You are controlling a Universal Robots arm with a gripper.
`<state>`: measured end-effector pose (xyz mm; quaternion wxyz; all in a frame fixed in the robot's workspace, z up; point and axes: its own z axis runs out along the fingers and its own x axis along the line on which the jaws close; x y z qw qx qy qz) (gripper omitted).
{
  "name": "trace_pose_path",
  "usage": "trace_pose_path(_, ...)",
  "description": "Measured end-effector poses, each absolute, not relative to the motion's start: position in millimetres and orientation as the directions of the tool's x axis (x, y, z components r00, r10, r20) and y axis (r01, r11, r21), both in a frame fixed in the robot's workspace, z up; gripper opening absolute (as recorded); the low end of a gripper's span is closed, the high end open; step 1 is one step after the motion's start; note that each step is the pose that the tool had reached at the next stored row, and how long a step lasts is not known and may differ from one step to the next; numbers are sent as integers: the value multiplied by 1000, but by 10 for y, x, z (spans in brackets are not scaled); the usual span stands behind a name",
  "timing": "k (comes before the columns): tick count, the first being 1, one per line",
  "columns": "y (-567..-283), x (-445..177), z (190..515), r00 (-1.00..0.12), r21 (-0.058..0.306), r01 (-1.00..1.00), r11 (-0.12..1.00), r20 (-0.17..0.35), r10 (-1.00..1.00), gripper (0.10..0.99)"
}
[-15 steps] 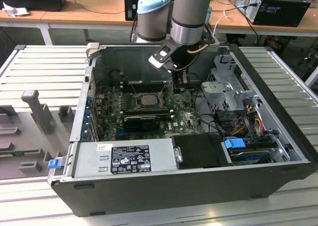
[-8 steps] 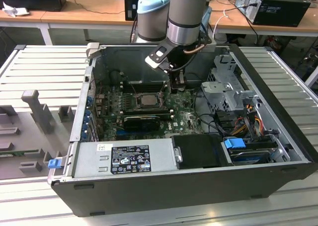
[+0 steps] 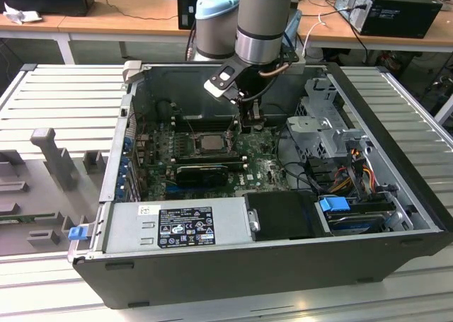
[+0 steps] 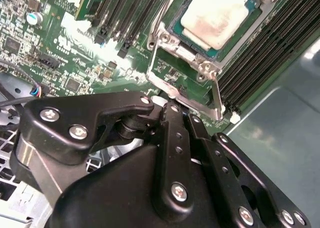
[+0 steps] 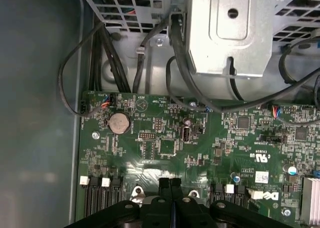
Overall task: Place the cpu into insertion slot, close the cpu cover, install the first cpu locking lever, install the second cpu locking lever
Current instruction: 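Close the cpu cover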
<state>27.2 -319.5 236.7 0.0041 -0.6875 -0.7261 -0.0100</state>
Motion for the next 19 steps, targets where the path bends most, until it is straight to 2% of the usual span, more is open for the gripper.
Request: trace_pose_path(19, -3195, -242, 2202, -57, 9, 998, 57, 20, 998, 106)
